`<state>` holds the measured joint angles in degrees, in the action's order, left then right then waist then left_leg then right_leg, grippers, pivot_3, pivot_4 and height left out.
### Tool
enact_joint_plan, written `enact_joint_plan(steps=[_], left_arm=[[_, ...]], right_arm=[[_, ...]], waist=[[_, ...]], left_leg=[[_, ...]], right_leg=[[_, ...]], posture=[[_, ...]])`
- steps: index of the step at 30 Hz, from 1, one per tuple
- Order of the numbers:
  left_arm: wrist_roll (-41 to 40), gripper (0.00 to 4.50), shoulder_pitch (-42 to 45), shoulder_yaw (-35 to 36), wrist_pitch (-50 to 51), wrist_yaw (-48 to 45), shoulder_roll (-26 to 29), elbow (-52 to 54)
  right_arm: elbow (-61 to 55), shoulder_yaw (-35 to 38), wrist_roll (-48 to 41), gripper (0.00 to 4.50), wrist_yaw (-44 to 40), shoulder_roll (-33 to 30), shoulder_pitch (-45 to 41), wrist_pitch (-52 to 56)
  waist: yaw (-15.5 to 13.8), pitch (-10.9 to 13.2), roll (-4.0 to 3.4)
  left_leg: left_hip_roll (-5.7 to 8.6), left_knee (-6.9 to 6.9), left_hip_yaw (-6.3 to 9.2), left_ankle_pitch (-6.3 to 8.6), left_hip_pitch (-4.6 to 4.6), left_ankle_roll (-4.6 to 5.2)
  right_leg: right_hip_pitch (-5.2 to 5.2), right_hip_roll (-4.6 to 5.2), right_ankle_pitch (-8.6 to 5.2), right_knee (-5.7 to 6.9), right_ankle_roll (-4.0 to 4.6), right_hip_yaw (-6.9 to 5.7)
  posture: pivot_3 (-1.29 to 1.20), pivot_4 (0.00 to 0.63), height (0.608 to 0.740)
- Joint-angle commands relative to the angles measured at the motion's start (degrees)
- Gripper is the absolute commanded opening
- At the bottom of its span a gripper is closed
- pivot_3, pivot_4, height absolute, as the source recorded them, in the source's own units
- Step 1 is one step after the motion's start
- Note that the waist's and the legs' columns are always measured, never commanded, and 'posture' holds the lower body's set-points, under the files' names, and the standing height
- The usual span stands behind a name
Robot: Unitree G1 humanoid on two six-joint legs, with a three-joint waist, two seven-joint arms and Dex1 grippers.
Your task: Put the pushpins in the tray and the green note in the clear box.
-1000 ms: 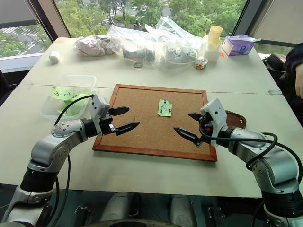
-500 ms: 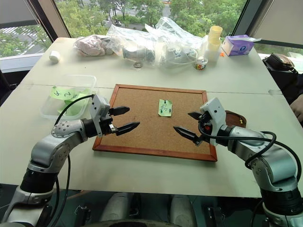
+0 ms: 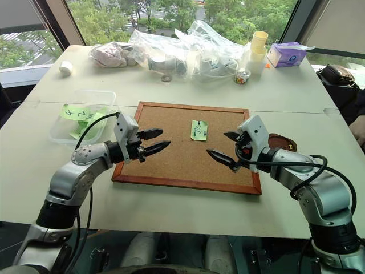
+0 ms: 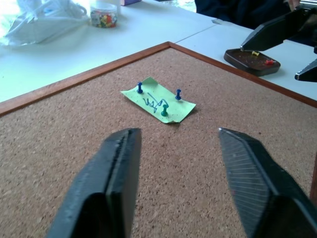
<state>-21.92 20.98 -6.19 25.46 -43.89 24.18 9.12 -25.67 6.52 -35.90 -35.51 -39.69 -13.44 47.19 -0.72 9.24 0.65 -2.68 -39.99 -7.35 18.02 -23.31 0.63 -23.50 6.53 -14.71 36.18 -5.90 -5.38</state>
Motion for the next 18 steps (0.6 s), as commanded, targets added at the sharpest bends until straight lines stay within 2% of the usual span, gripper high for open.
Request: enact_joint_plan(steps=[1,3,13,18], left_arm=[[2.7,0.88,1.4,-2.8,-5.0,-1.2,-1.8,-2.7],[4.1,0.03,2.0,-3.9,-7.2,-1.6,-3.1,-5.8],[10.9,0.03,4.5,-5.8,-17.3,0.6,-9.3,-20.3],[11.8,0.03,3.3,-5.7,-18.2,1.4,-10.0,-21.5]], right_arm=[[2.4,-1.8,2.8,4.50,1.3,1.2,-4.0,-2.0],[5.3,-3.3,4.6,4.50,2.6,2.8,-7.2,-2.2],[23.7,-12.6,14.9,4.50,5.0,10.8,-22.1,-5.0],[33.6,-15.0,19.4,4.50,5.2,15.4,-26.9,-8.6]], waist=[[0.0,0.0,-0.01],[0.1,0.0,-0.01],[0.1,0.0,-0.02],[0.1,0.0,-0.06]], left_leg=[[0.00,0.00,0.00,0.00,0.00,0.00],[0.00,0.00,-0.06,0.00,0.01,-0.01],[0.00,-0.01,-0.19,-0.01,-0.04,-0.01],[-0.01,-0.02,-0.20,-0.02,-0.04,-0.02]], right_leg=[[0.00,0.00,0.00,0.00,0.00,0.00],[-0.01,-0.01,0.00,0.01,0.00,0.00],[-0.07,-0.03,0.00,0.02,-0.01,-0.01],[-0.05,-0.02,0.01,0.03,-0.01,-0.01]], posture=[[0.00,0.150,0.740],[0.00,0.150,0.740],[0.00,0.150,0.740],[0.00,0.150,0.740]])
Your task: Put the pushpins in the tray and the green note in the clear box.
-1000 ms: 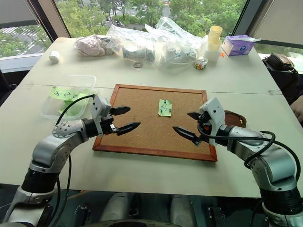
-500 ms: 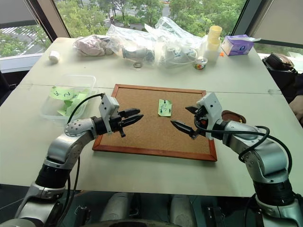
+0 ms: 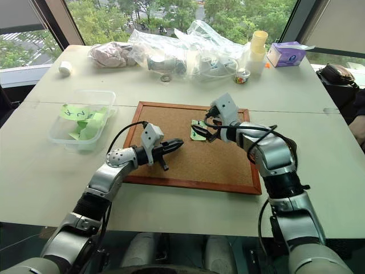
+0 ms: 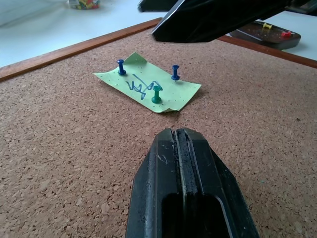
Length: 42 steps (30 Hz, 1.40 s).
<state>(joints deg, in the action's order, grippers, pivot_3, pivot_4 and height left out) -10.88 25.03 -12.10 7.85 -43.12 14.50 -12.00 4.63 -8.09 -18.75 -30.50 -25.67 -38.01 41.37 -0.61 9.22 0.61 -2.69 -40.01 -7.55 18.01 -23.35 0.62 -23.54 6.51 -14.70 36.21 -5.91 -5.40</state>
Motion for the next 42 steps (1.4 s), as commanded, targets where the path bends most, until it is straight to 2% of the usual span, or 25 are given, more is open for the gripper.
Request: enact_joint_plan(steps=[1,3,6,12,24,27,29,30,36,42], left_arm=[[0.9,0.01,-1.1,0.2,-0.6,0.6,-0.3,-0.3],[1.0,0.00,-1.7,0.3,-0.6,0.8,-0.2,0.2],[1.1,0.00,-2.4,0.5,-0.4,1.2,0.2,0.8],[1.1,0.00,-3.4,0.8,0.1,1.8,0.3,2.1],[1.3,0.00,-4.2,1.0,0.2,2.7,0.0,2.3],[1.4,0.00,-4.5,1.0,0.3,2.9,-0.1,2.5],[1.5,0.00,-4.7,1.0,0.2,3.0,-0.1,2.5],[1.6,0.00,-4.8,1.1,0.2,3.0,-0.1,2.4],[2.2,0.00,-5.3,1.2,0.8,3.9,0.0,1.6],[3.7,0.00,-5.2,0.4,3.0,5.2,-0.3,-1.2]], right_arm=[[4.8,-0.7,3.0,4.24,0.0,2.0,-2.9,-3.5],[7.2,-1.1,4.3,3.72,-0.3,3.0,-3.6,-4.7],[9.3,-1.2,5.6,2.28,-0.8,3.8,-4.3,-5.5],[12.7,-0.4,7.2,2.28,-1.1,4.8,-5.7,-6.4],[16.4,-0.7,9.4,2.28,-2.6,6.5,-7.4,-8.5],[17.1,-0.9,10.0,1.47,-3.0,6.8,-7.3,-9.0],[17.5,-1.2,10.7,0.42,-3.2,6.8,-7.2,-9.4],[17.7,-1.1,10.8,0.04,-3.3,7.0,-7.2,-9.5],[16.4,-0.6,11.0,0.04,-3.7,7.2,-7.3,-9.2],[8.0,4.6,8.3,0.04,-1.2,5.7,-6.9,-4.3]], waist=[[0.0,0.0,-0.02],[0.1,0.0,-0.04],[0.3,0.0,-0.05],[1.3,0.0,-0.08],[1.4,-0.1,-0.10],[1.5,-0.1,-0.10],[1.5,-0.1,-0.11],[1.5,-0.1,-0.11],[1.6,-0.1,-0.15],[1.4,-0.1,-0.21]], left_leg=[[0.00,0.00,-0.01,0.00,0.00,0.00],[0.00,0.00,0.00,0.00,0.00,0.00],[-0.01,0.00,-0.01,0.00,0.00,-0.01],[-0.03,0.02,0.01,-0.02,0.02,-0.04],[-0.04,0.02,0.00,-0.03,0.03,-0.05],[-0.04,0.03,0.00,-0.03,0.03,-0.05],[-0.04,0.03,0.00,-0.03,0.03,-0.05],[-0.04,0.04,0.00,-0.03,0.03,-0.05],[-0.05,0.05,0.00,-0.03,0.05,-0.05],[-0.06,0.05,0.00,-0.03,0.04,-0.06]], right_leg=[[0.00,0.01,0.00,0.00,0.00,0.00],[0.01,0.01,0.00,0.00,0.00,0.00],[0.01,0.01,0.00,0.01,0.00,0.00],[0.01,0.00,0.00,0.03,0.00,-0.01],[0.01,0.00,0.00,0.04,0.00,-0.01],[0.00,0.00,0.00,0.03,0.00,-0.01],[0.00,0.00,0.00,0.03,0.00,-0.01],[0.00,0.00,0.00,0.03,0.00,-0.01],[0.01,0.00,0.00,0.03,0.00,-0.01],[0.00,0.00,0.00,0.03,0.00,-0.01]], posture=[[0.00,0.150,0.740],[0.00,0.150,0.740],[0.00,0.150,0.740],[0.00,0.150,0.740],[0.00,0.150,0.740],[0.00,0.150,0.740],[0.00,0.150,0.740],[0.00,0.150,0.740],[0.00,0.150,0.740],[0.00,0.150,0.740]])
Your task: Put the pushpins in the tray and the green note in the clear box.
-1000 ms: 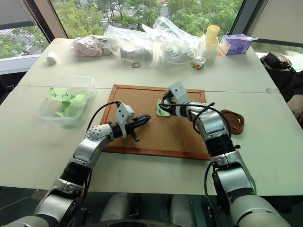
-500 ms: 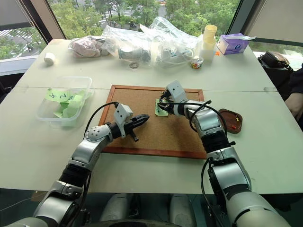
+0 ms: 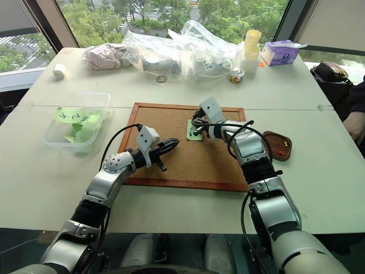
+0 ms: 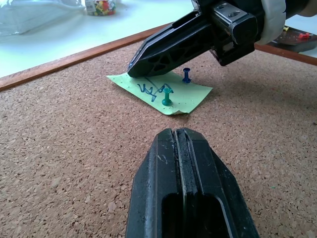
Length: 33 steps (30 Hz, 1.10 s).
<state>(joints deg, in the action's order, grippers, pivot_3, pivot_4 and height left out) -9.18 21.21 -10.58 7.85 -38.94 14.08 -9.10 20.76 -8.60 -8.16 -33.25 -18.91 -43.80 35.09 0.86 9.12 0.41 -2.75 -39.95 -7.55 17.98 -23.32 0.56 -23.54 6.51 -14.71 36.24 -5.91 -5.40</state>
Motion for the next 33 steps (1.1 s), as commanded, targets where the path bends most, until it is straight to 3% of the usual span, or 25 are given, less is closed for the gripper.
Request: enact_joint_plan(steps=[1,7,15,20,29,32,33], left_arm=[[2.0,0.00,-1.4,-1.2,3.6,1.1,0.1,-4.3],[2.1,0.00,-1.3,-1.7,3.9,0.4,0.1,-5.3],[2.0,0.00,-0.3,-2.2,2.7,-0.9,-0.1,-7.0],[2.1,0.00,0.3,-2.7,2.1,-2.6,-0.3,-8.0],[2.9,0.00,1.4,-2.5,0.9,-3.6,-0.8,-10.2],[3.0,0.00,1.7,-2.4,0.6,-3.5,-1.0,-10.6],[3.0,0.00,1.7,-2.4,0.6,-3.5,-1.1,-10.7]], right_arm=[[-10.1,6.5,-3.1,0.04,2.3,-1.3,-1.0,3.6],[-19.5,15.1,-5.5,0.04,7.6,-3.9,1.2,11.0],[-33.9,30.9,-6.4,0.04,12.4,-13.3,19.0,22.3],[-35.0,33.0,-6.8,0.04,12.3,-14.5,26.8,22.8],[-33.0,33.5,-8.7,0.04,13.1,-12.8,29.9,21.8],[-33.1,33.5,-9.4,0.89,13.3,-12.8,30.3,22.2],[-33.2,33.5,-9.6,1.35,13.3,-12.9,30.4,22.2]], waist=[[-0.1,0.0,-0.04],[-0.2,-0.4,-0.48],[-0.3,-0.7,-0.91],[-0.1,-0.9,-1.27],[-0.3,-0.9,-1.29],[-0.3,-0.9,-1.29],[-0.3,-0.9,-1.29]], left_leg=[[0.01,0.00,0.00,0.00,0.00,0.00],[0.00,-0.01,0.02,0.01,0.12,0.01],[0.03,0.03,0.05,0.04,0.14,0.07],[0.05,0.06,0.07,0.15,0.47,0.25],[0.01,0.19,0.08,0.32,0.79,0.53],[0.02,0.19,0.10,0.33,0.79,0.55],[0.02,0.19,0.10,0.33,0.79,0.55]], right_leg=[[0.00,0.02,0.00,0.00,0.00,0.00],[0.14,0.04,0.00,-0.01,0.00,0.00],[0.17,0.15,0.00,-0.04,0.00,-0.02],[0.39,0.15,0.00,-0.04,0.00,0.01],[0.65,0.22,-0.01,-0.08,0.01,0.10],[0.67,0.24,-0.01,-0.08,0.01,0.09],[0.68,0.24,-0.01,-0.09,0.01,0.09]], posture=[[0.00,0.150,0.740],[0.00,0.150,0.740],[0.00,0.150,0.740],[0.00,0.150,0.740],[0.00,0.150,0.740],[0.00,0.150,0.740],[0.00,0.150,0.740]])
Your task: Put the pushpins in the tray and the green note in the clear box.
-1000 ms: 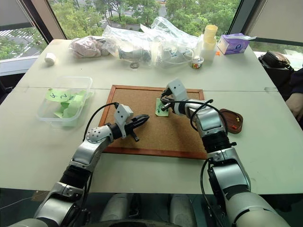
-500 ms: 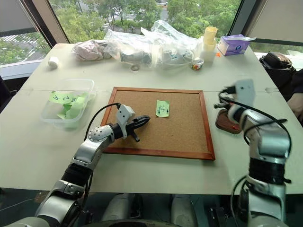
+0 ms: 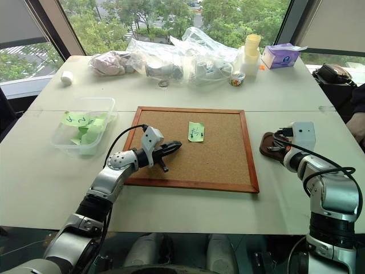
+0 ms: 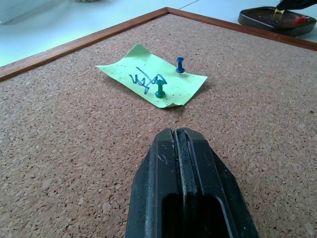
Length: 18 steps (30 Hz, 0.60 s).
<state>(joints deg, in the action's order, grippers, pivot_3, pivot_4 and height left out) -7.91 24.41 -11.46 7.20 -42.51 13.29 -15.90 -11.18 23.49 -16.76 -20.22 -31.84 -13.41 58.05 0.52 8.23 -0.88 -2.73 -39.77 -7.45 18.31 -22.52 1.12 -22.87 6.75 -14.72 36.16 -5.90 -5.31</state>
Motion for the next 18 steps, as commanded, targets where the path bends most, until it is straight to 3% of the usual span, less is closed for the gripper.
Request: enact_joint_plan(steps=[1,6,13,18], left_arm=[[1.8,0.00,-1.5,-1.5,1.2,0.1,-0.3,-3.9],[1.8,0.00,-1.5,-1.2,1.0,0.4,-0.2,-3.9],[1.8,0.00,-1.4,-0.9,0.9,0.7,0.0,-4.0],[1.7,0.00,-1.5,-0.6,1.2,0.9,0.1,-3.5]], right_arm=[[-1.3,1.3,-1.1,1.72,0.4,-0.1,0.0,-0.8],[-2.2,1.2,-1.4,4.36,0.6,-0.8,-0.2,-1.0],[-4.6,-0.1,-4.2,4.48,-1.0,-1.3,-3.1,-0.7],[-10.2,-7.5,-8.5,4.48,-4.1,1.1,-7.1,0.3]], waist=[[0.0,0.0,0.00],[-0.1,0.0,0.00],[0.0,0.0,0.00],[0.1,0.0,0.00]], left_leg=[[0.00,0.00,0.00,0.00,0.00,0.00],[0.00,0.00,0.02,0.02,0.00,0.03],[0.00,0.00,0.03,0.02,0.00,0.04],[-0.01,0.05,0.05,0.03,0.00,0.04]], right_leg=[[0.00,0.00,0.00,0.00,0.00,0.00],[0.01,0.01,0.00,-0.01,0.01,0.00],[0.01,0.02,0.00,-0.02,0.01,0.00],[-0.02,0.02,-0.01,-0.02,0.01,0.00]], posture=[[0.00,0.150,0.740],[0.00,0.150,0.740],[0.00,0.150,0.740],[0.00,0.150,0.740]])
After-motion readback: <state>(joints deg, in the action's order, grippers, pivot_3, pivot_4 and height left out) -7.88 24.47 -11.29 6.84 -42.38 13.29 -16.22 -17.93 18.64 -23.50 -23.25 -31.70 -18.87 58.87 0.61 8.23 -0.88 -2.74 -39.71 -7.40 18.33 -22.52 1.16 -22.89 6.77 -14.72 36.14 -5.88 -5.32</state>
